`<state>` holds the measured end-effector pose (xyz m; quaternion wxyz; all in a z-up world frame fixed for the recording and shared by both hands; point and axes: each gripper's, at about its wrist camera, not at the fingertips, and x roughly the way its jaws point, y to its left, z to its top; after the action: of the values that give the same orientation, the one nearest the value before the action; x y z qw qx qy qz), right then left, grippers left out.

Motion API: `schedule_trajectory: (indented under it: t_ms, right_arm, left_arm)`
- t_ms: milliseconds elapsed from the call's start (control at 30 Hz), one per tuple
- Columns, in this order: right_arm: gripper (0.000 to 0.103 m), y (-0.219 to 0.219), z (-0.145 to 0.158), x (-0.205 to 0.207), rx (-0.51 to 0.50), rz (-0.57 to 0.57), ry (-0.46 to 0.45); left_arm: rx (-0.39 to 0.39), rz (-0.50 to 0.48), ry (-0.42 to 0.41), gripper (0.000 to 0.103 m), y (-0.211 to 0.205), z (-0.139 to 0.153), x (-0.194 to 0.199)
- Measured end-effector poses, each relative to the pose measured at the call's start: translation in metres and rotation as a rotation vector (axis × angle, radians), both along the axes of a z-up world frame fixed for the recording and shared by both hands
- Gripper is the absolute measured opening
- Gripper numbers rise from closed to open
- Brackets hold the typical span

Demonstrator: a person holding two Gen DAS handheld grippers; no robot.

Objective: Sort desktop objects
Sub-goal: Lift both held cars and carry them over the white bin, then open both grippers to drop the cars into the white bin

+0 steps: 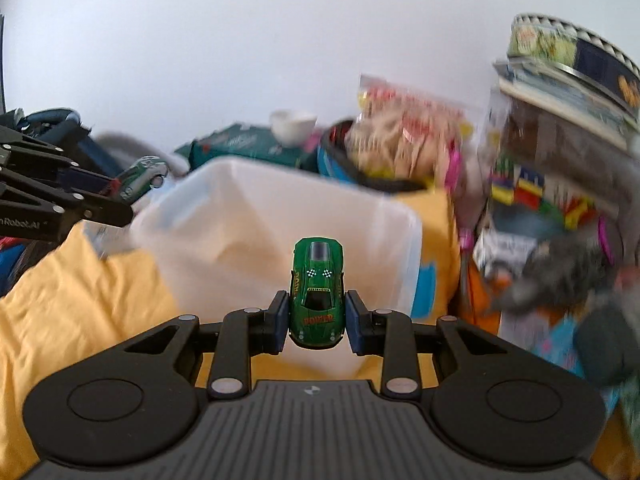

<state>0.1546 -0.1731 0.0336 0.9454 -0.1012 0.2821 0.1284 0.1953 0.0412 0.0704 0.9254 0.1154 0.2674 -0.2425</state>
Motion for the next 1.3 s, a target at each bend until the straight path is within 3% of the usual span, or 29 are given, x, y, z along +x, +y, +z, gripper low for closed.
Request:
schedule_trajectory:
  t_ms: [100,300,467,533,700,800,867,1200,1300]
  right_arm:
    - [0.033,0.005,0.005,0.026,0.022,0.008,-0.005]
    - [0.033,0.021,-0.018,0.081,0.019,-0.016,0.07]
    - [0.036,0.024,-0.04,0.094,0.018,-0.044,0.149]
    - [0.039,0.023,-0.043,0.09,0.017,-0.054,0.153]
    - [0.04,0.017,-0.024,0.062,0.047,-0.044,0.094]
    - [0.042,0.012,-0.01,0.036,0.063,-0.013,0.052]
    - [0.042,0.01,-0.006,0.014,0.055,0.014,0.033]
    - [0.039,0.006,-0.065,-0.088,-0.035,0.156,0.21]
    - [0.032,0.005,-0.078,-0.112,-0.029,0.193,0.269]
  left_arm:
    - [0.01,0.003,-0.006,0.033,-0.012,-0.005,0.03]
    - [0.02,0.054,0.105,0.033,-0.025,-0.045,0.081]
    - [0.022,0.089,0.192,0.033,-0.031,-0.068,0.094]
    - [0.008,0.089,0.202,0.044,-0.031,-0.066,0.092]
    - [-0.024,0.069,0.123,0.048,-0.023,-0.034,0.056]
    - [-0.05,0.06,0.088,0.064,-0.011,-0.015,0.018]
    - [-0.053,0.057,0.081,0.067,-0.004,-0.013,-0.006]
    - [0.054,0.018,0.299,0.067,0.014,-0.1,-0.126]
    - [0.055,-0.005,0.347,0.067,0.011,-0.114,-0.152]
